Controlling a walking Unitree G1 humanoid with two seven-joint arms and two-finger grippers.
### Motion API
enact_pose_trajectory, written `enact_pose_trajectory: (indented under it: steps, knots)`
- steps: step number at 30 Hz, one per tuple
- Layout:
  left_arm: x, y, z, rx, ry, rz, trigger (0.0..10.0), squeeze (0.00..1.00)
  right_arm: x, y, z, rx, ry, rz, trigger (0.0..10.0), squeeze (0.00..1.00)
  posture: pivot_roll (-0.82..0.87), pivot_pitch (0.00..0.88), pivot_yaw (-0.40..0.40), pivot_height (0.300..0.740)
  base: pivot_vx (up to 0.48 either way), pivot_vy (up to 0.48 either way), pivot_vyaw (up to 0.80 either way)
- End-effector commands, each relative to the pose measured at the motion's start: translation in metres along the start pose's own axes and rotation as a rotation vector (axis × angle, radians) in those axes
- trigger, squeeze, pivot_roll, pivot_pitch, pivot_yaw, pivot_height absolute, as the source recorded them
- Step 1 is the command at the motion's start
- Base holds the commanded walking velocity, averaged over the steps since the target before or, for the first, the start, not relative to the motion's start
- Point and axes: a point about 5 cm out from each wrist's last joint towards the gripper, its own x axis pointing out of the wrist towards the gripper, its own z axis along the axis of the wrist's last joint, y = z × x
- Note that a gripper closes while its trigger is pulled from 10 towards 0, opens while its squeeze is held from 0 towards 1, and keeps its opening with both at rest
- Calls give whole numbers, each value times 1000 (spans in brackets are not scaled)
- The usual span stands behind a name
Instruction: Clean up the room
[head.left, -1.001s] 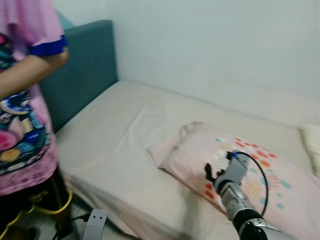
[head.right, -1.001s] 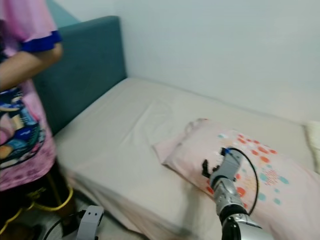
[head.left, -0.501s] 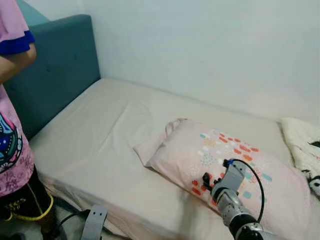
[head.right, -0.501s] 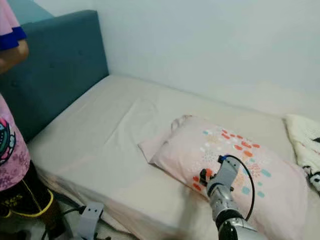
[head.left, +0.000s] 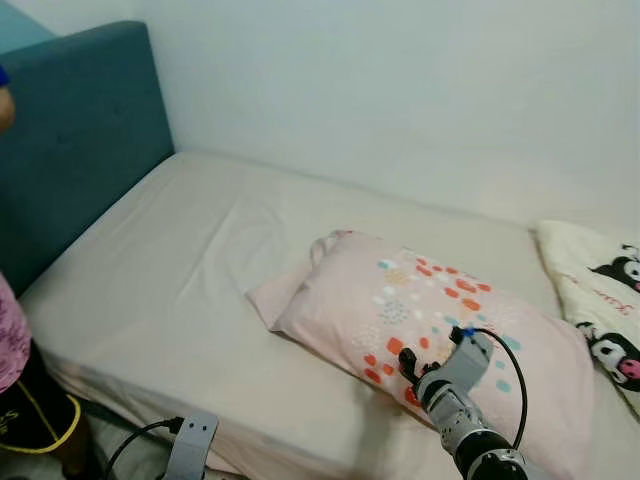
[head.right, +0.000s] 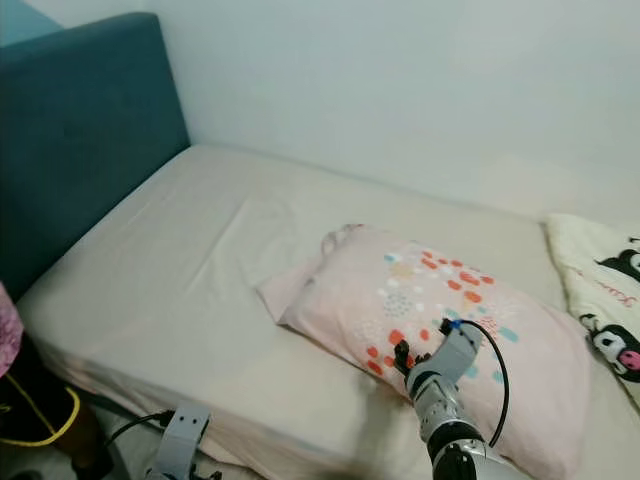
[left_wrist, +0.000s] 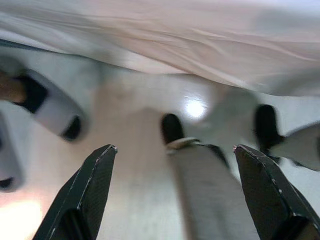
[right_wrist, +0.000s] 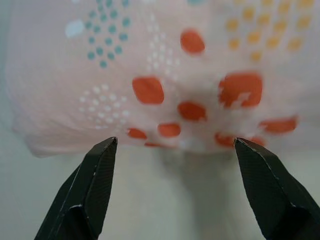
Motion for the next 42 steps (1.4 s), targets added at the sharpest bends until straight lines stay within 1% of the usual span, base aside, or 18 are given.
enact_pose_trajectory:
  steps: [1, 9, 13, 14, 15, 16, 17, 19, 20, 23, 27, 30, 32, 34, 36, 37, 41, 42]
  knots:
    - [-2, 5, -7, 26, 8, 34, 10000, 0, -2, -9, -6, 68, 18, -28, 10000, 0, 92, 97, -56, 685, 0, 0, 0]
    - [-5, 15, -5, 94, -80, 133, 10000, 0, -4, -28, 1, 171, -44, -63, 10000, 0, 106, 131, -27, 655, 0, 0, 0]
    - [-6, 16, -4, 103, -106, 145, 10000, 0, -5, -31, 3, 167, -55, -71, 10000, 0, 105, 137, -23, 645, 0, 0, 0]
    - [-9, 37, 6, 126, -168, 167, 10000, 0, -5, -33, 6, 157, -64, -80, 10000, 0, 106, 142, -24, 640, 0, 0, 0]
    - [-9, 37, 6, 126, -168, 167, 10000, 0, -5, -33, 6, 157, -64, -80, 10000, 0, 106, 142, -24, 640, 0, 0, 0]
    - [-12, 54, 17, 171, -226, 185, 10000, 0, -5, -36, 9, 151, -78, -83, 10000, 0, 108, 150, -23, 635, 0, 0, 0]
    - [-12, 54, 17, 171, -226, 185, 10000, 0, -5, -36, 9, 151, -78, -83, 10000, 0, 108, 150, -23, 635, 0, 0, 0]
    - [-17, 74, 35, 225, -318, 223, 10000, 0, -6, -40, 17, 173, -113, -79, 10000, 0, 105, 157, -15, 625, 0, 0, 0]
    - [-17, 74, 35, 225, -318, 223, 10000, 0, -6, -40, 17, 173, -113, -79, 10000, 0, 105, 157, -15, 625, 0, 0, 0]
    - [-20, 82, 52, 249, -392, 287, 10000, 0, -5, -38, 33, 224, -175, -9, 10000, 0, 115, 164, -10, 610, 0, 0, 0]
    - [-24, 91, 63, 261, -439, 354, 10000, 0, -6, -37, 49, 250, -233, 43, 10000, 0, 127, 169, -6, 600, 0, 0, 0]
    - [-32, 104, 85, 264, -530, 427, 10000, 0, -8, -39, 75, 274, -317, 87, 10000, 0, 137, 179, 0, 585, 0, 0, 0]
    - [-32, 104, 85, 264, -530, 427, 10000, 0, -8, -39, 75, 274, -317, 87, 10000, 0, 137, 179, 0, 585, 0, 0, 0]
    - [-38, 109, 99, 268, -603, 446, 10000, 0, -9, -38, 84, 289, -351, 126, 10000, 0, 149, 198, 3, 575, 0, 0, 0]
    - [-38, 109, 99, 268, -603, 446, 10000, 0, -9, -38, 84, 289, -351, 126, 10000, 0, 149, 198, 3, 575, 0, 0, 0]
    - [-45, 113, 110, 279, -675, 459, 10000, 0, -10, -32, 91, 335, -391, 218, 10000, 0, 176, 217, 11, 566, 0, 0, 0]
    - [-53, 115, 120, 309, -740, 465, 10000, 0, -13, -20, 103, 414, -450, 372, 10000, 0, 193, 230, 20, 562, 0, 0, 0]
    - [-53, 115, 120, 309, -740, 465, 10000, 0, -13, -20, 103, 414, -450, 372, 10000, 0, 193, 230, 20, 562, 0, 0, 0]
